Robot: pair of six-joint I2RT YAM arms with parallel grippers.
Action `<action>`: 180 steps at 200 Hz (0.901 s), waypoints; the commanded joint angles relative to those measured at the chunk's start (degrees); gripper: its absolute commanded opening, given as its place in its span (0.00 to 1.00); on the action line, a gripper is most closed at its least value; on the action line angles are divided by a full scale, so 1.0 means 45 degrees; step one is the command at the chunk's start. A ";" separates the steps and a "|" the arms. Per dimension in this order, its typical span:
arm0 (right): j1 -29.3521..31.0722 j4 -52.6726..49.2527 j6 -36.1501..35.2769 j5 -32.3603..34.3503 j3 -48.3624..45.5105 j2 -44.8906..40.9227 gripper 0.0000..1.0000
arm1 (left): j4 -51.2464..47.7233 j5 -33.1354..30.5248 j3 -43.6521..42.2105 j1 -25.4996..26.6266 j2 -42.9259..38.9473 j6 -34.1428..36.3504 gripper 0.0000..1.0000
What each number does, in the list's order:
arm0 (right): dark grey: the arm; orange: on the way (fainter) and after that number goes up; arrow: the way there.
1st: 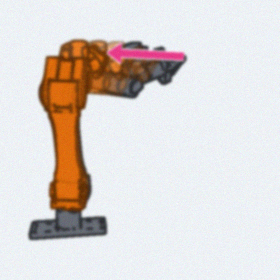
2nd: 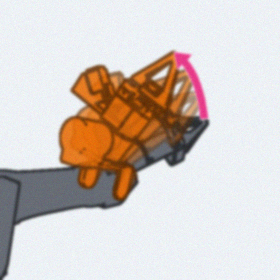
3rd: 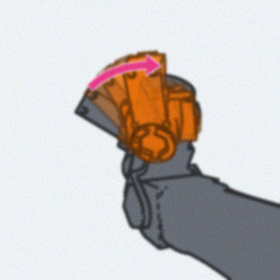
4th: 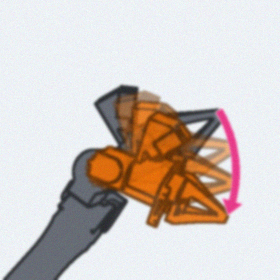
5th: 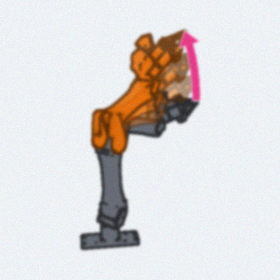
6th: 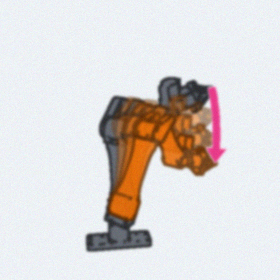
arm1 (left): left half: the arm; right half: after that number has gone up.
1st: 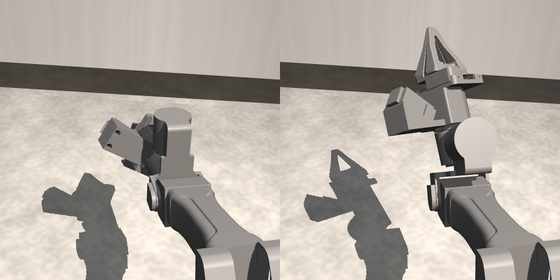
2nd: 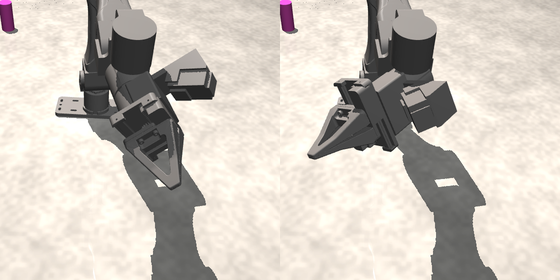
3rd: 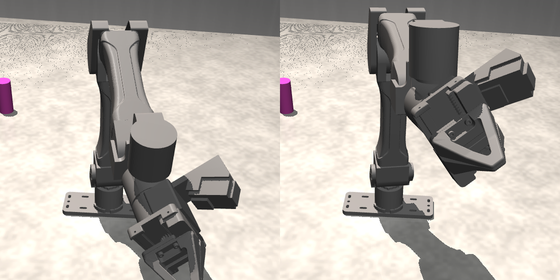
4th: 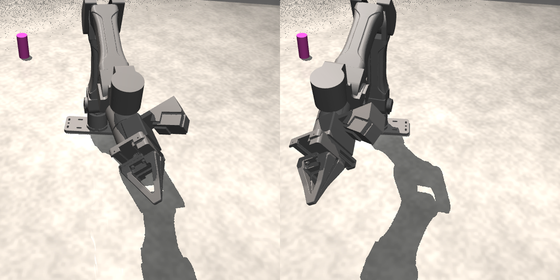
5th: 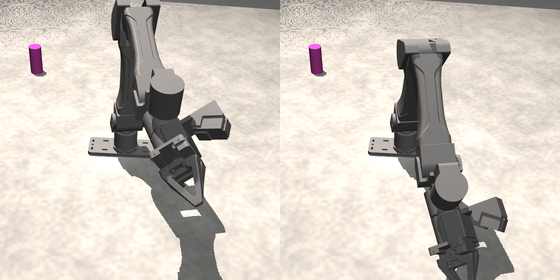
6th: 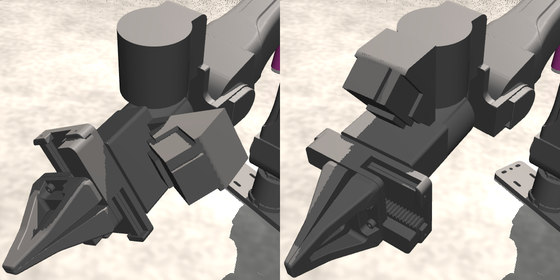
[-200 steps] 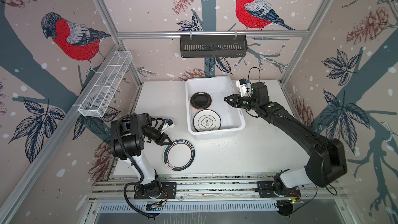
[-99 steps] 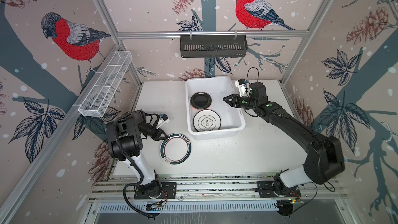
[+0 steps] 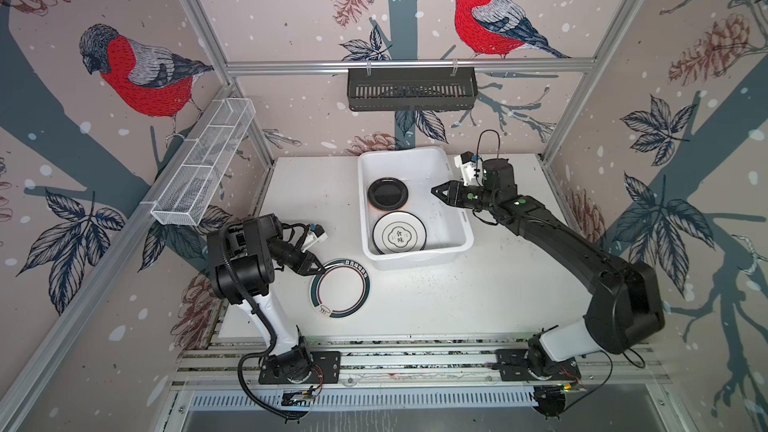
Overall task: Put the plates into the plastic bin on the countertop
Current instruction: 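Close the left gripper on the rim of the green-and-red plate, then tilt the plate upright with the left gripper toward the bin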
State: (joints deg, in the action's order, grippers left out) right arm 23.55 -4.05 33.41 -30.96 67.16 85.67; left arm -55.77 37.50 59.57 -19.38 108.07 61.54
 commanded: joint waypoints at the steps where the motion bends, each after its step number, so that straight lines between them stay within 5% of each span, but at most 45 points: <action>1: -0.0033 0.0335 0.0048 -0.0112 0.0111 -0.0034 0.35 | -0.0658 -0.0531 0.0108 -0.0040 0.0247 0.0642 0.30; 180: -0.0076 0.0587 0.0191 -0.0132 -0.0197 -0.0211 0.35 | -0.0808 -0.0051 0.0446 -0.0050 -0.0380 0.0407 0.02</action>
State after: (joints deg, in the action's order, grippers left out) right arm 23.20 -3.38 33.47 -31.29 66.30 85.12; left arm -60.27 37.47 60.58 -19.51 107.24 61.84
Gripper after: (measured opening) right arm 0.346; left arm 0.102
